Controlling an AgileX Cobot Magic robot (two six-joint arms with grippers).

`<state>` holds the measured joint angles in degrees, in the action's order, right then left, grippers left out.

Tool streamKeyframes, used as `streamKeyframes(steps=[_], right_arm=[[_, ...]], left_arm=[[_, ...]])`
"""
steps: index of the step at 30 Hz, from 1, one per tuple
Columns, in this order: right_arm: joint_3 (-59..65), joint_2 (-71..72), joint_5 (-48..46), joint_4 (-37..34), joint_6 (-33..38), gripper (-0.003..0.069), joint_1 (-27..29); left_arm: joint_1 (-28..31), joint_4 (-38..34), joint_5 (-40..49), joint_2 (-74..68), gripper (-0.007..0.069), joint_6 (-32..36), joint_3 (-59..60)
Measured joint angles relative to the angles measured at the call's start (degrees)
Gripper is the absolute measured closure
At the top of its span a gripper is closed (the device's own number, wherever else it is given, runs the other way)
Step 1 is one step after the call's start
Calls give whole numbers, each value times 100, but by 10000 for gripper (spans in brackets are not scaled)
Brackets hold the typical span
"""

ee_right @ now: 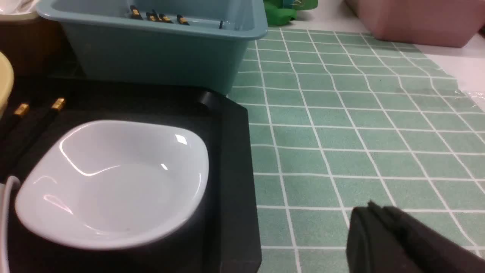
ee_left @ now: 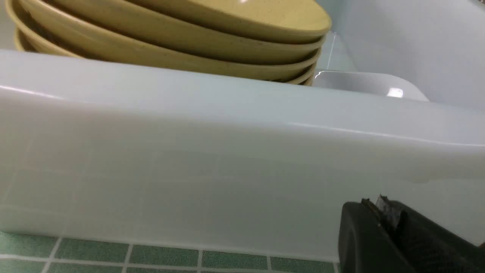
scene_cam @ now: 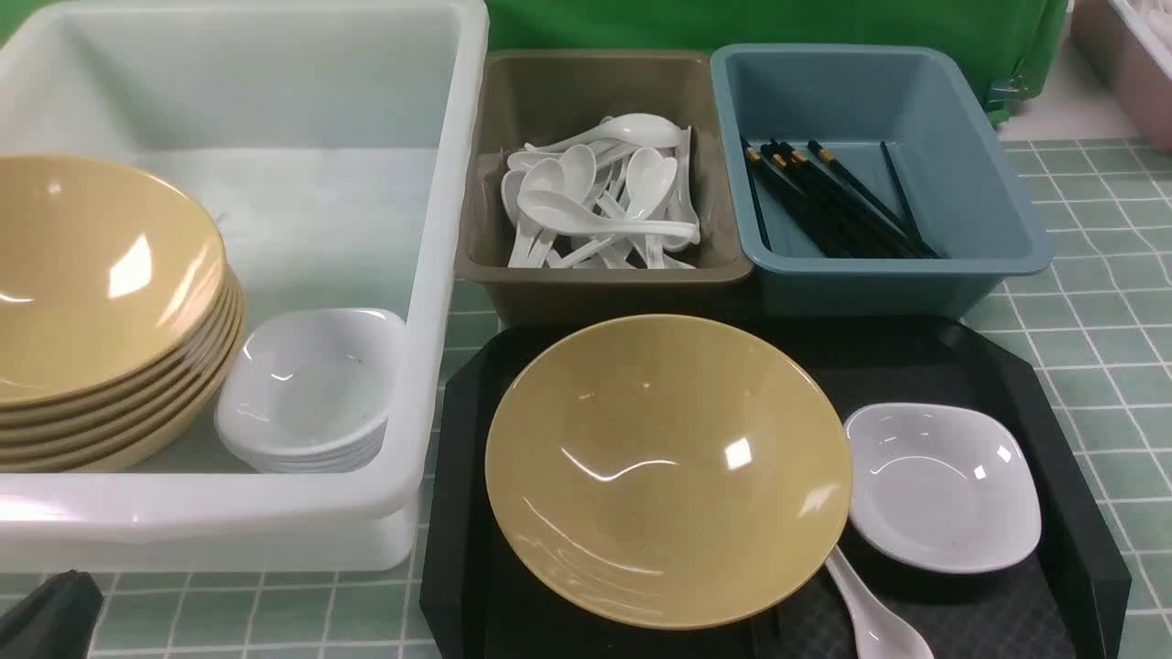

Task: On blue table put chopsticks spoon bowls plates into blue grey white boxes.
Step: 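Grasp the large bowl on the tray by its rim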

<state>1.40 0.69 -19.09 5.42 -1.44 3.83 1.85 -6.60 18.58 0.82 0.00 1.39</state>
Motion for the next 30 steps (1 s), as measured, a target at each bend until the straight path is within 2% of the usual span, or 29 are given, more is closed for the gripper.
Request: streamKeyframes(steps=[30], right_arm=[[0, 0, 0, 0, 0, 599, 0]], left_arm=[[0, 170, -2, 0, 620, 0, 0]])
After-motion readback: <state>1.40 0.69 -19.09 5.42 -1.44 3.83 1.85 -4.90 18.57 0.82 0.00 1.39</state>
